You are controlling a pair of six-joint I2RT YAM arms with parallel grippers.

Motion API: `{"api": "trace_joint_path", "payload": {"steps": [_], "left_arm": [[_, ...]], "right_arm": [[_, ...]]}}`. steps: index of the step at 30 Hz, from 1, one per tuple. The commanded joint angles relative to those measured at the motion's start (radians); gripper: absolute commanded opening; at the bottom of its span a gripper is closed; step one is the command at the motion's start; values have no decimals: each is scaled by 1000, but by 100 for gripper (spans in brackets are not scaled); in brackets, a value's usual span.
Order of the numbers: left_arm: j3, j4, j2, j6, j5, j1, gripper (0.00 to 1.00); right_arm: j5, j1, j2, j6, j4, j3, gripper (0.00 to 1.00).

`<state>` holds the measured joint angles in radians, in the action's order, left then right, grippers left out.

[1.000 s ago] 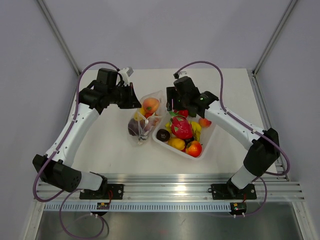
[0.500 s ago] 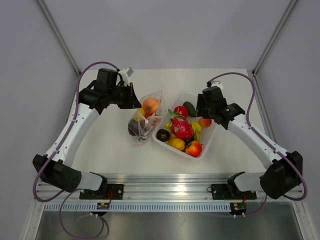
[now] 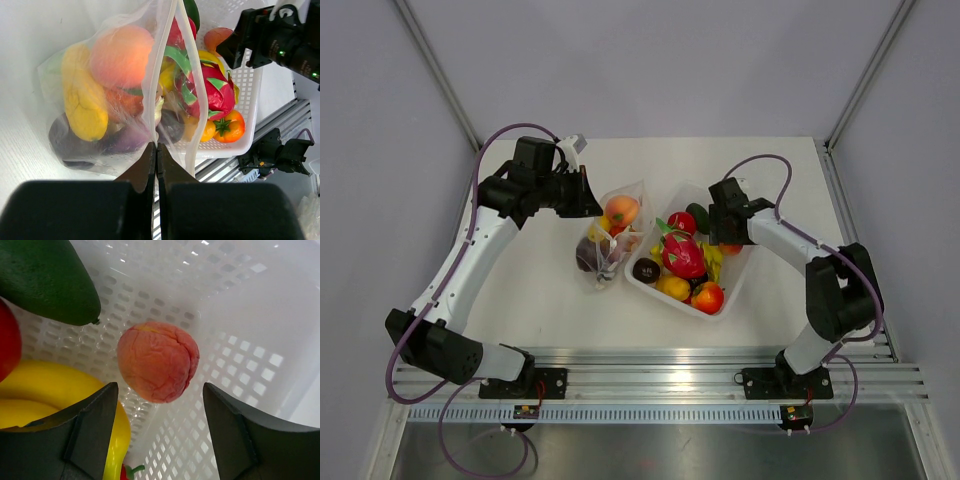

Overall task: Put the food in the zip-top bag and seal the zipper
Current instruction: Pick up the fake fruit from the bin.

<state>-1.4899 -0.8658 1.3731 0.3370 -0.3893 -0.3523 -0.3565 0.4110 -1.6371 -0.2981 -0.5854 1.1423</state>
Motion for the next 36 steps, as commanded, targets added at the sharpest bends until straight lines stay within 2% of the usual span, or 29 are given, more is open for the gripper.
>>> {"api": "trace_joint_path", "payload": {"steps": [1, 5, 9, 11, 13, 18, 21, 24, 27, 30, 31, 36], "left_arm": [[-12, 50, -28, -7, -13, -4, 0], [-13, 45, -29, -7, -10, -4, 0], [-12, 44, -29, -9, -10, -4, 0], [-15, 44, -31, -10, -11, -4, 0], [-13, 45, -28, -9, -11, -4, 0], [-13, 53, -16, -9, -14, -4, 0], [-13, 57, -12, -12, -11, -4, 0], [-13, 59, -9, -10, -11, -4, 0], [-12, 60, -9, -6, -14, -4, 0], [-12, 59, -14, -4, -19, -4, 0], [-10, 59, -17, -4, -19, -4, 0], [-7, 53, -25, -4, -22, -4, 0]], "right_arm": [[-10, -17, -50, 16, 55, 42, 76], [-7, -23, -92, 11, 70, 53, 75], [-15, -23, -84, 10, 71, 60, 56], [-22, -23, -50, 10, 62, 63, 41], [-27, -23, 6, 11, 49, 74, 36], [13, -21, 129, 25, -2, 122, 32], [127, -21, 207, 19, -33, 186, 28], [180, 20, 246, 8, -48, 227, 28], [212, 103, 252, -7, -63, 302, 29], [382, 164, 253, -61, -13, 349, 29], [396, 188, 249, -68, 1, 370, 30], [502, 268, 156, -116, 61, 442, 32]]}}
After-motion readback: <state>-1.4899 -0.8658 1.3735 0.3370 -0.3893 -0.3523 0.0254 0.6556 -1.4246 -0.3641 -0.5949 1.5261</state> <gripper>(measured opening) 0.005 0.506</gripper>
